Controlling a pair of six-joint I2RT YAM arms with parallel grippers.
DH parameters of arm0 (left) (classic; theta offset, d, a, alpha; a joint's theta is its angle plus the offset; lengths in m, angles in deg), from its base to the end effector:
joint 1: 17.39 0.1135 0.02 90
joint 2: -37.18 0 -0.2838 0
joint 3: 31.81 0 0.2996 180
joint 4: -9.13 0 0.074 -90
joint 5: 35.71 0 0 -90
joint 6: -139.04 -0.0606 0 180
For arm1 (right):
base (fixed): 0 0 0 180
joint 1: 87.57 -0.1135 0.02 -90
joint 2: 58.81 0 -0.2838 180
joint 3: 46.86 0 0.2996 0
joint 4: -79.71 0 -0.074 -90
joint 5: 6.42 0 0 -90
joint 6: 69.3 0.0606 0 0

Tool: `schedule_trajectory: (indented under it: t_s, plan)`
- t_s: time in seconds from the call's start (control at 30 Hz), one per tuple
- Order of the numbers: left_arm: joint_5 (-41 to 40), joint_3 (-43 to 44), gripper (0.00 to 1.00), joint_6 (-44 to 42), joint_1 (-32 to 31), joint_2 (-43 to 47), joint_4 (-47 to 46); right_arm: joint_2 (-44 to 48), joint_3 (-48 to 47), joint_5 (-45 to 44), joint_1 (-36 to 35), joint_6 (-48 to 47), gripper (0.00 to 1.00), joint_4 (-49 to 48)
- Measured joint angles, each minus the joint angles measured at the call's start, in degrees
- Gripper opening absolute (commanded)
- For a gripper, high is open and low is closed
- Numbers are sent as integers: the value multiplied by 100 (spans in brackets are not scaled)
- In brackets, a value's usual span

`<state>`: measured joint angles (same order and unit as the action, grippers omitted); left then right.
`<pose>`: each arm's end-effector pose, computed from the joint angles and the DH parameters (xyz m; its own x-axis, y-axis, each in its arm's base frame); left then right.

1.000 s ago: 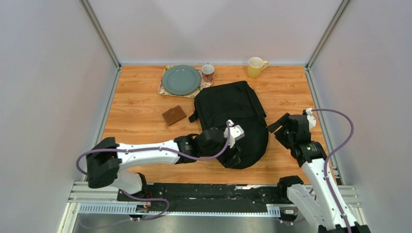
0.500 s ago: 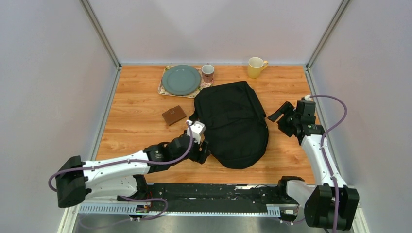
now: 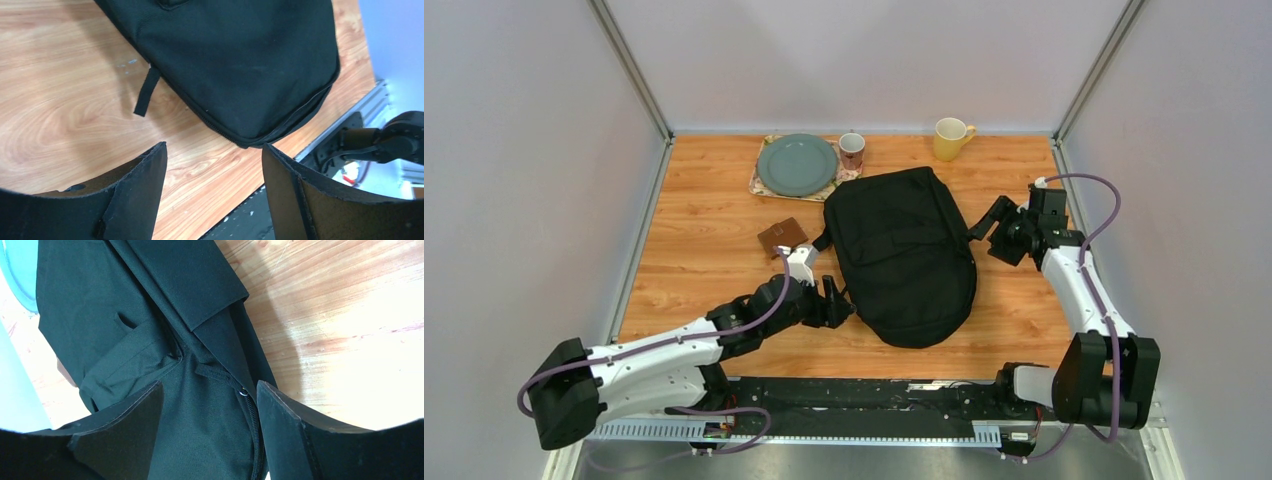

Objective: Pack the student bag
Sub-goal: Adjust the student bag at the center of the board.

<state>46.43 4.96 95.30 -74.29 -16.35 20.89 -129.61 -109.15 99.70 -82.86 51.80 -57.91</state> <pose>0.1467 -0.2099 0.1913 -0.7324 -0.1870 -0.6547 0.3400 0.7326 -0.5897 0.3067 -0.0084 0.2346 -0.7116 0.5565 -0.4289 0.3175 0.7992 0.5103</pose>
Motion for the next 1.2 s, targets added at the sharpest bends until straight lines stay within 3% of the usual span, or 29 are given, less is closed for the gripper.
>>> schedule_trajectory:
  t_s: [0.23,0.67,0.7,0.73,0.8,0.83,0.9,0.93,1.07,1.2]
  plan:
    - [487,-481,77,699,260,-487,-1075,-92,-2,146,0,-122,71,37]
    - [1434,-750,78,1956,437,-2339,-3423,-321,7,442,0,-120,70,20]
    - [1499,-761,74,2052,450,-2479,-3624,-321,11,448,0,-120,70,20]
    - [1541,-772,60,2146,463,-2638,-3847,-321,13,457,0,-120,70,20]
    - [1617,-776,43,2291,503,-2855,-4129,-321,15,459,0,-120,70,20]
    - [1659,-782,25,2323,533,-2935,-4260,-321,15,459,0,-120,70,20]
    - [1720,-798,12,2378,588,-3008,-4387,-321,22,459,2,-120,70,20]
    - [1746,-804,0,2378,625,-3010,-4422,-321,24,459,0,-120,70,20]
    - [1816,-846,0,2229,743,-2911,-4269,-321,24,492,2,-122,70,20]
    - [1827,-833,0,1661,916,-2367,-3373,-319,87,673,4,-122,70,0]
